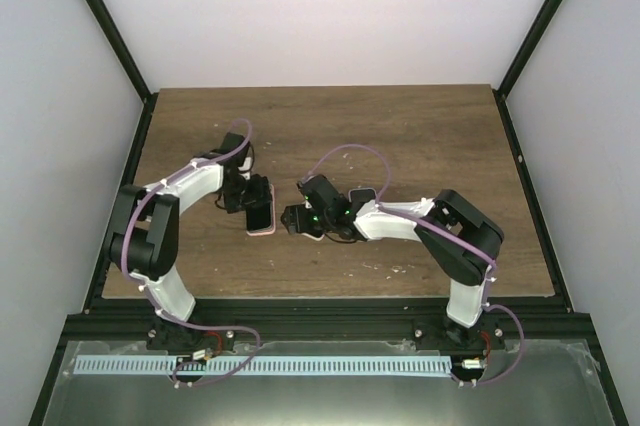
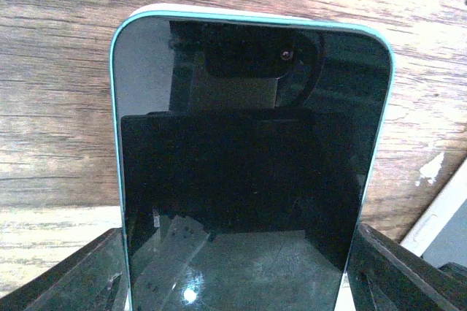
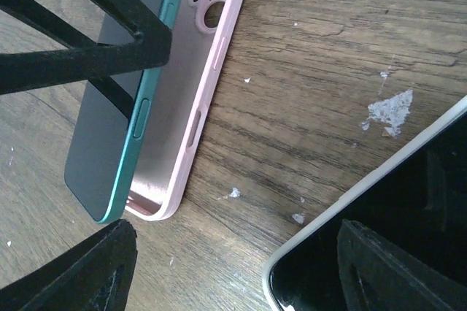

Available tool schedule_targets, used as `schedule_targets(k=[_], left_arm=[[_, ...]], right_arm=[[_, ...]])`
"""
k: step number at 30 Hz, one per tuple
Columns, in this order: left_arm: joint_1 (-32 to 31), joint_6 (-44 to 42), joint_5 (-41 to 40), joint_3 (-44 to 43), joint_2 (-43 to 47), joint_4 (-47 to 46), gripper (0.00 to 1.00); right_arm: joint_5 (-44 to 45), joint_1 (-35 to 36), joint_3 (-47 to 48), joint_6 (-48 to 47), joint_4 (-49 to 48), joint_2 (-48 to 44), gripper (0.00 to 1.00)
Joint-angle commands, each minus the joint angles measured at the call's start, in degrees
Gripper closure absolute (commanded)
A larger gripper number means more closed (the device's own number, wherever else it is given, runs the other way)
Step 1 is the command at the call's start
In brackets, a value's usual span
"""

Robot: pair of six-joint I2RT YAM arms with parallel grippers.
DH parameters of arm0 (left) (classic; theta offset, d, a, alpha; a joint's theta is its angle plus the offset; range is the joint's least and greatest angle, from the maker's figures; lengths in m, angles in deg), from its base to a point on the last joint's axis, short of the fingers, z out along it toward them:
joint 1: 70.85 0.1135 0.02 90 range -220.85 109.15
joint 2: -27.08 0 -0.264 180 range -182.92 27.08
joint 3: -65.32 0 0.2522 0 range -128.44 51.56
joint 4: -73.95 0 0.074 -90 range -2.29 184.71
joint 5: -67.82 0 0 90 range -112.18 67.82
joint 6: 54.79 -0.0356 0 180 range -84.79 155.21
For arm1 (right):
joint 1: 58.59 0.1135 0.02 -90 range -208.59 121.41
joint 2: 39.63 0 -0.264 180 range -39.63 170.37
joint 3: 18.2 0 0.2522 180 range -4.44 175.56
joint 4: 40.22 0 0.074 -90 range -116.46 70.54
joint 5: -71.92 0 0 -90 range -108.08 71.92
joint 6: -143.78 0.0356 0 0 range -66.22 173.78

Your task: Put the phone into the phone case

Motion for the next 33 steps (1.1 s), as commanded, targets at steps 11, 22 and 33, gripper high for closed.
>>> schedule_targets(k=[11,22,33], left_arm=[[-0.31,-0.97,-0.72,-2.81,-3.74,-0.14,0.25],[-0.58,-2.09,-1.45,-2.98,-2.87,1.36,0.18],[-0.56,-0.47,-0.92,-2.54,3.36,1.34,0.19]], right_arm=[[2.46,-0.65,-0.15,0.40,-0.42,-1.65,0.20],[2.16,-1.44,-0.25,0.60,-0.39,-2.37,0.19],[-1.65,-1.90,-0.14,0.70,-1.83,-2.76,0.30]])
